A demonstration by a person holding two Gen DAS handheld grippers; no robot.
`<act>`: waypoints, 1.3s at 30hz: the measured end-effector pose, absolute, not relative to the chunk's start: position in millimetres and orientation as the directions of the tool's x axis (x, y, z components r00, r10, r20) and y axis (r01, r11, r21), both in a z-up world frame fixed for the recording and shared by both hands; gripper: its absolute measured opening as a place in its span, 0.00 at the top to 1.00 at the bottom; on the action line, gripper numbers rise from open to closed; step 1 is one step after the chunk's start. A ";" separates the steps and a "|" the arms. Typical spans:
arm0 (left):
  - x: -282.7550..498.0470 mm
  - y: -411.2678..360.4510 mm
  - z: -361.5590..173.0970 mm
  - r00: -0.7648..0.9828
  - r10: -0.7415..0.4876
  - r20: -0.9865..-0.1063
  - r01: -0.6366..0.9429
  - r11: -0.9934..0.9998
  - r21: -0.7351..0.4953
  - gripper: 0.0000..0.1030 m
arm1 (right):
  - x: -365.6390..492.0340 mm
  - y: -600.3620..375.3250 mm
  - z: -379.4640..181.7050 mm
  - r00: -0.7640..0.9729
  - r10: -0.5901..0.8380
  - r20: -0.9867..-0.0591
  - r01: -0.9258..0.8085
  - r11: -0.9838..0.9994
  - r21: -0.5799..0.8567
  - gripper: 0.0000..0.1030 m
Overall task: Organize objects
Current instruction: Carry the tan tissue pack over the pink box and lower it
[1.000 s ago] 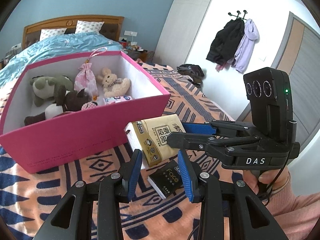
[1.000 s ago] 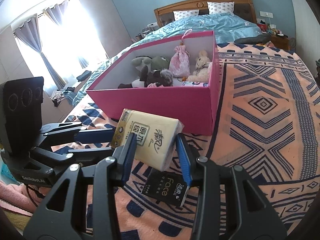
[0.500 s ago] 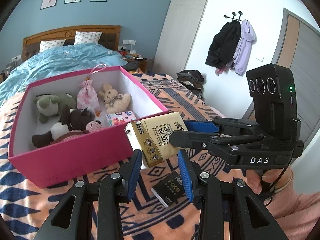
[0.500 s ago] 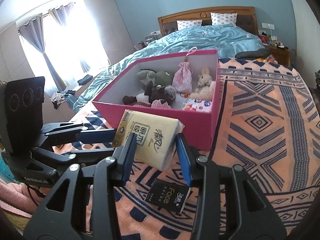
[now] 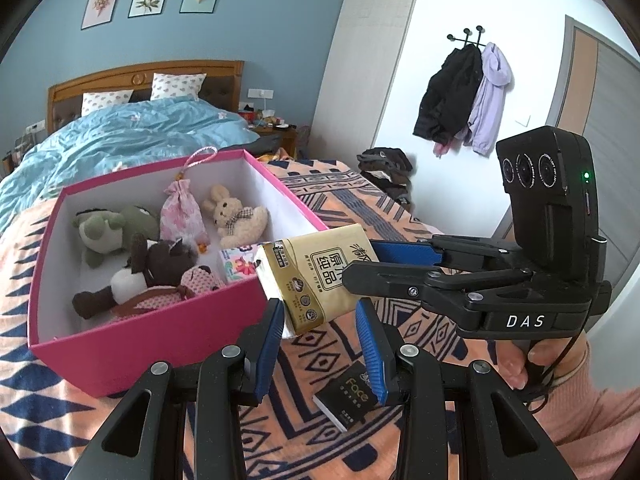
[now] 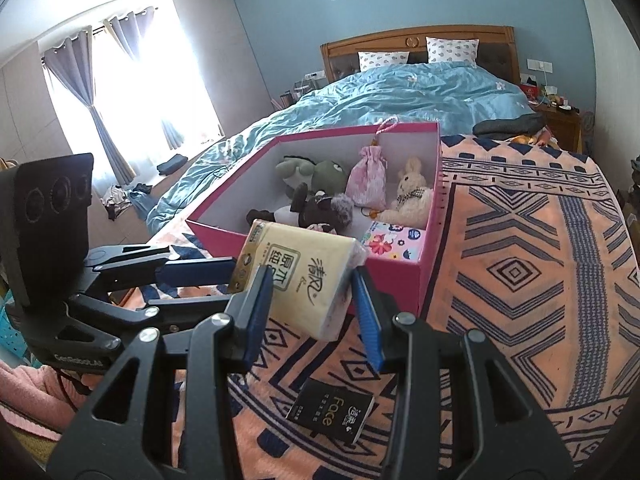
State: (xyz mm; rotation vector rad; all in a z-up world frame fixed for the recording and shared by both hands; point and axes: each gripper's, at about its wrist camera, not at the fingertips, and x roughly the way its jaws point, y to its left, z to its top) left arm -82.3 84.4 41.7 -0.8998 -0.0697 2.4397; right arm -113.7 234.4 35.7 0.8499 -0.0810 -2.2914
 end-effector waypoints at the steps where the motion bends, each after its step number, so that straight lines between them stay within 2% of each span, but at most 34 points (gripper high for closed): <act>1: -82.8 84.6 43.1 -0.639 0.498 -0.586 -0.466 -0.857 -0.221 0.64 | -114.7 234.3 36.6 -0.555 -0.622 -0.553 0.582 -0.765 0.277 0.57; 17: -106.9 80.6 54.2 -0.659 0.477 -0.582 -0.446 -0.871 -0.209 0.64 | -136.1 231.9 53.3 -0.562 -0.634 -0.531 0.600 -0.755 0.267 0.57; 39: -142.3 81.4 46.6 -0.660 0.416 -0.625 -0.397 -0.900 -0.180 0.64 | -175.0 221.0 50.2 -0.548 -0.618 -0.564 0.594 -0.762 0.257 0.57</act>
